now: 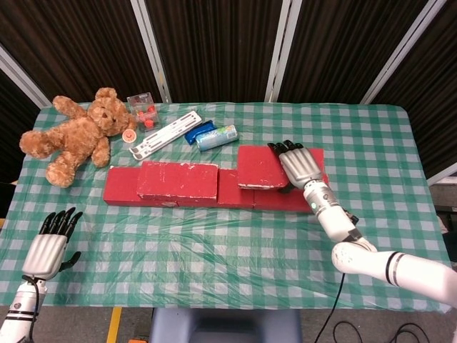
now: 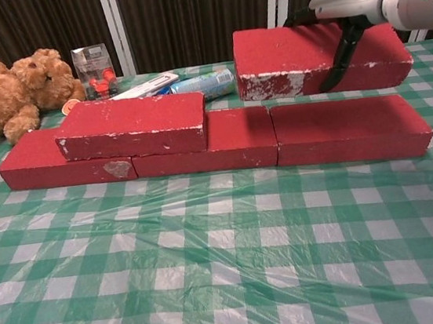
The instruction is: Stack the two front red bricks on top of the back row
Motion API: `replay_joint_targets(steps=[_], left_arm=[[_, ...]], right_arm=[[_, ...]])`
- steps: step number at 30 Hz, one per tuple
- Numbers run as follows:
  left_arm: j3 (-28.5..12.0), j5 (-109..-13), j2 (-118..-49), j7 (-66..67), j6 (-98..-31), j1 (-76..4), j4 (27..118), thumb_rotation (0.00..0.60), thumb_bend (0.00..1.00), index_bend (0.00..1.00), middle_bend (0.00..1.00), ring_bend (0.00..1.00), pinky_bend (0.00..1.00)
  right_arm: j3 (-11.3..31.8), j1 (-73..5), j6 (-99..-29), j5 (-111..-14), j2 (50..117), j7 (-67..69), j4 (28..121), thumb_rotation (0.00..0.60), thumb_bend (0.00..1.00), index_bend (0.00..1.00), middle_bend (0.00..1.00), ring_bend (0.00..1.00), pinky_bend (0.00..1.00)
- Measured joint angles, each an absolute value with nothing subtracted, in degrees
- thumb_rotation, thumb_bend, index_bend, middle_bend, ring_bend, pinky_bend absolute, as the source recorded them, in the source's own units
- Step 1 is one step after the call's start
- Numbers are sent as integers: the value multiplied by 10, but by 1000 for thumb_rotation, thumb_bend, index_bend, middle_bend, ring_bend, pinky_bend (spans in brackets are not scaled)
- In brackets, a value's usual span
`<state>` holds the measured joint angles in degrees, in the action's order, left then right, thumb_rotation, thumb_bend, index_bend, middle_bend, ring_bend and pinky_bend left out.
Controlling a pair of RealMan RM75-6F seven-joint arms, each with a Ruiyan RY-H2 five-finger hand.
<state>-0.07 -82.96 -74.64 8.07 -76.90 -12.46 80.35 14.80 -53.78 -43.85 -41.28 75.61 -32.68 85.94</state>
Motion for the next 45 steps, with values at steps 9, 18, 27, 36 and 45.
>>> replay_joint_targets(steps=[9, 18, 27, 36, 45], left_arm=[[-6, -830, -748, 78, -773, -122, 800, 600, 292, 0, 0, 0, 59], [-6, -833, -745, 74, -773, -121, 802, 600, 292, 0, 0, 0, 59], [-7, -833, -743, 72, -769, -120, 804, 600, 291, 0, 0, 0, 59], [-8, -835, -741, 70, -768, -120, 806, 600, 292, 0, 0, 0, 59], [-8, -836, -739, 66, -768, -119, 806, 600, 291, 0, 0, 0, 59]], right_arm=[[117, -570, -396, -427, 805, -291, 797, 600, 86, 548, 376, 203, 314], [100, -589, -419, -388, 820, -314, 795, 600, 87, 531, 376, 203, 314], [91, -606, -437, -351, 839, -328, 794, 600, 87, 522, 376, 203, 314], [86, -616, -450, -331, 855, -336, 788, 600, 86, 511, 375, 203, 314], [86, -622, -457, -320, 867, -338, 786, 600, 86, 502, 375, 203, 313]])
